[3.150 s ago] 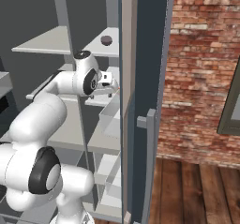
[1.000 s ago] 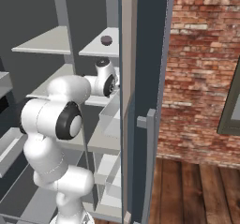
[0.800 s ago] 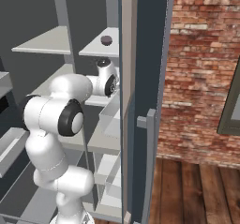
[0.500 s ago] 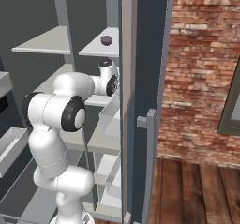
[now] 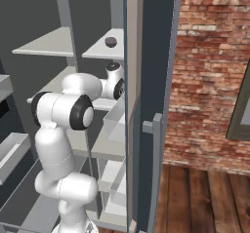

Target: Take the carrot and eggplant from the fridge shelf and place them in the freezer drawer to begin freezing them.

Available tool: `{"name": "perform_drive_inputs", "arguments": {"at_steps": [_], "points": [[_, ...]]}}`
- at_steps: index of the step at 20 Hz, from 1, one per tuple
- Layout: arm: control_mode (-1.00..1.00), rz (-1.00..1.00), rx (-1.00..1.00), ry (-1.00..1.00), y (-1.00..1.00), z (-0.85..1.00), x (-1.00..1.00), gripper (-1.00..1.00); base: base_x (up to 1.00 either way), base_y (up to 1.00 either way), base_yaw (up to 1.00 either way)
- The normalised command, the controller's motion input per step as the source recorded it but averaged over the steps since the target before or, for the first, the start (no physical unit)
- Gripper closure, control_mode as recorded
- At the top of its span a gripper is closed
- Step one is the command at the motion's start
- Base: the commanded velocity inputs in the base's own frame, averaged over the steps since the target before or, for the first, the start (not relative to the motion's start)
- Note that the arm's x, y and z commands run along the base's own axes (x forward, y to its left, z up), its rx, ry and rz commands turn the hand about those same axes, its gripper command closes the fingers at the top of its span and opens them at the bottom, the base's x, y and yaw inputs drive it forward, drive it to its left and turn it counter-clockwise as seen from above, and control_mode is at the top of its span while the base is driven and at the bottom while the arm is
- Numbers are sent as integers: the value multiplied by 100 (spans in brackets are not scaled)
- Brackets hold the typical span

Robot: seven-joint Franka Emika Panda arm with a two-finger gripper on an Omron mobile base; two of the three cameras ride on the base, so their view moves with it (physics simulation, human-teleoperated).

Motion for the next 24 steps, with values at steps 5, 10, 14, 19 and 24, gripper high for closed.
{"name": "perform_drive_inputs", "arguments": {"at_steps": [5,10,14,19,24], "points": [[-100,0,0,0,-6,-9,31,-100,0,0,0],[-100,0,0,0,-4,-12,26,-100,0,0,0],[-100,0,0,2,0,-36,2,-100,0,0,0],[-100,0,0,4,0,-58,0,100,0,0,0],[-100,2,3,1,0,-35,0,100,0,0,0]]}}
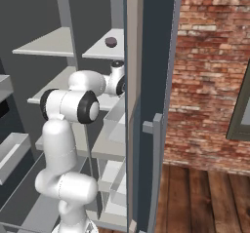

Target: Take the carrot and eggplant from the fridge shelf and place them in the freezer drawer to begin freezing them.

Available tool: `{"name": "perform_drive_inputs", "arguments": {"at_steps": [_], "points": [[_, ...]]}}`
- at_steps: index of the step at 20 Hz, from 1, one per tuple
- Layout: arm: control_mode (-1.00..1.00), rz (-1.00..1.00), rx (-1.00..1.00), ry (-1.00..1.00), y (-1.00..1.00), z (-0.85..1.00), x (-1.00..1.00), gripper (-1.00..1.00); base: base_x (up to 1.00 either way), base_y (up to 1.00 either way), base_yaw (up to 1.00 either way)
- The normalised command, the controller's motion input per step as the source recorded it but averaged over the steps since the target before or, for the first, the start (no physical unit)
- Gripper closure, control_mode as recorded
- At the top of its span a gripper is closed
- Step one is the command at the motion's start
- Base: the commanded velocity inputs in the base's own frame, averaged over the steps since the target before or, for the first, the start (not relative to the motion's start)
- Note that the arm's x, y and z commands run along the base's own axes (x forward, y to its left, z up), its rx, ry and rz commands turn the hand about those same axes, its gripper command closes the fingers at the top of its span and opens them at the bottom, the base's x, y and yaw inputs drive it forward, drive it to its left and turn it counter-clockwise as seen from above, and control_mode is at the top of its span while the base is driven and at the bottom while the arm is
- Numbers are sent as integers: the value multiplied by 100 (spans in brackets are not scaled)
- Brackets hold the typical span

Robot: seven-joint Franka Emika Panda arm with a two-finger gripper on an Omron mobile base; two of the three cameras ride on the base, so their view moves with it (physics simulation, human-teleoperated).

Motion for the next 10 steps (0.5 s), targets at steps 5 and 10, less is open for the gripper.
{"name": "perform_drive_inputs", "arguments": {"at_steps": [5,10], "points": [[-100,1,5,-3,1,-30,-18,100,0,0,0],[-100,-2,10,-10,3,-24,-55,100,0,0,0]]}}
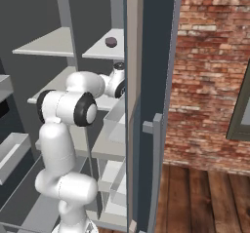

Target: Take the carrot and eggplant from the fridge shelf and place them in the freezer drawer to begin freezing them.

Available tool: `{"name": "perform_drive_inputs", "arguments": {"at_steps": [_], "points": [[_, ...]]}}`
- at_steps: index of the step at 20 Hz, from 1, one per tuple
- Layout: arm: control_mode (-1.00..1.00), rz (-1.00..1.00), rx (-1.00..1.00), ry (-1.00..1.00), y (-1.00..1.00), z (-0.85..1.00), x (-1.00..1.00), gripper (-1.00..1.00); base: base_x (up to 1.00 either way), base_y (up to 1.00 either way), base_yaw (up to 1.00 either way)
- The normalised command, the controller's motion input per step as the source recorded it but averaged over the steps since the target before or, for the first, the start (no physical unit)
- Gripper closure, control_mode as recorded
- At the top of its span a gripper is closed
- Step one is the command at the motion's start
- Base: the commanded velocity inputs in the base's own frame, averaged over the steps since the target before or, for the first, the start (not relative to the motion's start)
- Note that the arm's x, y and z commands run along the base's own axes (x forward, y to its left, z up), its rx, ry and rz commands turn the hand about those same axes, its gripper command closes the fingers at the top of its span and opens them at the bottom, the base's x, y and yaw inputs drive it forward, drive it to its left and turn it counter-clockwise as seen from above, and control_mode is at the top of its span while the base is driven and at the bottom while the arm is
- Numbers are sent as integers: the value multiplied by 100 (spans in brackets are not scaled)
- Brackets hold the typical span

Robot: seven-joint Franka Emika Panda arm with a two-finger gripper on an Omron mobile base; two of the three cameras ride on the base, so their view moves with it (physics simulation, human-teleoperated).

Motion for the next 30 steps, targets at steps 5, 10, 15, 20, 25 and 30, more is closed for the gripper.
{"name": "perform_drive_inputs", "arguments": {"at_steps": [5,10,15,20,25,30], "points": [[-100,-6,13,-3,6,0,-83,100,0,0,0],[-100,-11,9,0,8,3,-89,100,0,0,0],[-100,-12,6,0,17,17,-84,100,0,0,0],[-100,-13,6,2,22,29,-78,100,0,0,0],[-100,-14,7,6,14,31,-84,100,0,0,0],[-100,-9,4,14,32,38,-94,100,0,0,0]]}}
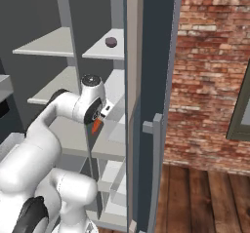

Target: Take the carrot and eggplant from the fridge shelf and place them in the freezer drawer to begin freezing them.

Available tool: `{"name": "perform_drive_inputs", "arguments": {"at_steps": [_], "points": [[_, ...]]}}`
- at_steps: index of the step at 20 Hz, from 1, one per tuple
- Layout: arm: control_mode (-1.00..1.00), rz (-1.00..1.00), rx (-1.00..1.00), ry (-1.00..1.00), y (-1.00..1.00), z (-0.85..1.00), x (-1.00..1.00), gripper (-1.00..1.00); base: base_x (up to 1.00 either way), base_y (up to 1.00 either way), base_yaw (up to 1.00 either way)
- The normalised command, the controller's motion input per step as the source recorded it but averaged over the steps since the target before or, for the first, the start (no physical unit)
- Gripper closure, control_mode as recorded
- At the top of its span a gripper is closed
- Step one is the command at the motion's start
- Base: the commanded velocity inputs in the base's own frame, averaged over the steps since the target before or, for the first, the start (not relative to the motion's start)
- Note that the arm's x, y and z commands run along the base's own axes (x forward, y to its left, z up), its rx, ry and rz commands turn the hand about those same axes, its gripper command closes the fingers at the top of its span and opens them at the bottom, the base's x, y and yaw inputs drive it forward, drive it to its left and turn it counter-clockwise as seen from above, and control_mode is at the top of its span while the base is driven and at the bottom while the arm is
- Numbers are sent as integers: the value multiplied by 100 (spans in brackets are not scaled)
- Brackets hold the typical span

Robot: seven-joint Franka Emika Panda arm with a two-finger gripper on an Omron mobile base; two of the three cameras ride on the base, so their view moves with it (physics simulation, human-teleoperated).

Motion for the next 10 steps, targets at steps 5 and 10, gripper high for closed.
{"name": "perform_drive_inputs", "arguments": {"at_steps": [5,10], "points": [[-100,-4,1,19,48,39,-69,100,0,0,0],[-100,-2,1,17,12,7,-41,100,0,0,0]]}}
